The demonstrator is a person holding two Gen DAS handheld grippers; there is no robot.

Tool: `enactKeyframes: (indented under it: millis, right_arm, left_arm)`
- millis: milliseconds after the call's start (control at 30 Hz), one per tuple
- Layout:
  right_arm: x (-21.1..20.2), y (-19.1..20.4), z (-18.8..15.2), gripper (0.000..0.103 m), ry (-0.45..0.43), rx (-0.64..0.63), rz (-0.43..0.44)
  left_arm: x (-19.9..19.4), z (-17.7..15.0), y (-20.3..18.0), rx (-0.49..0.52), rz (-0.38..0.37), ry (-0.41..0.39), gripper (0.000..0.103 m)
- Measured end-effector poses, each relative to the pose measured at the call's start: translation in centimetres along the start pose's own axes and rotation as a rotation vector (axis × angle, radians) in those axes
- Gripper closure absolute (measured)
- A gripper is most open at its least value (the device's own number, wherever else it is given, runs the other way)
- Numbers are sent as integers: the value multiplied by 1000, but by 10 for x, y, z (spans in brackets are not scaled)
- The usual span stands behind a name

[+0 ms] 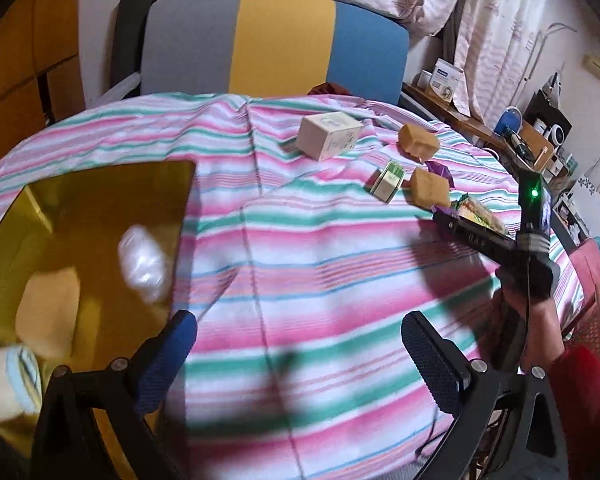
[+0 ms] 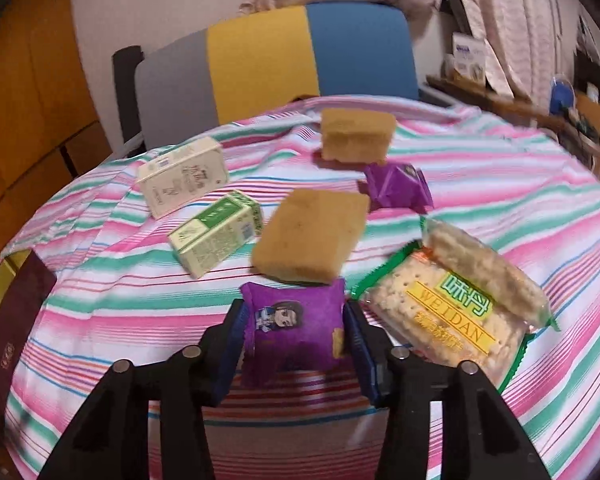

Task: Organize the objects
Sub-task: 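Grasp the small green-and-white box with the left gripper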

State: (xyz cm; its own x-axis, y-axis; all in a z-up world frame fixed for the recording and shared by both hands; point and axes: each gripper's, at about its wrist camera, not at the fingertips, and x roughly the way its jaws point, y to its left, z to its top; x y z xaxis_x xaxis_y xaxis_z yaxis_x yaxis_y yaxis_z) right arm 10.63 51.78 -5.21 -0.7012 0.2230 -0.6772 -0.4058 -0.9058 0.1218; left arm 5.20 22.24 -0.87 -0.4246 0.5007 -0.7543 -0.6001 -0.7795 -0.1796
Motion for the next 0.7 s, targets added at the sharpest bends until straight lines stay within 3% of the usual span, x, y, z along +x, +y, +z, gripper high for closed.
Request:
enactKeyframes:
  millis: [233,433,500,700]
  right_arm:
    - [-15,31,-11,56,-62,-125,-31]
    - [-13,16,-11,56,-55,-44,-85]
    - [-8,8,-11,56,-33,-1,-100]
    - [-7,4,-14,55,-36,18,-95]
  left_arm:
    - [32,35,-24,53,23,-23,0]
    - [77,71,-48,74,16,-19,0]
    - [94,82,-62,116,4,-23,0]
    - [145,99,-99,258,61,-22,4]
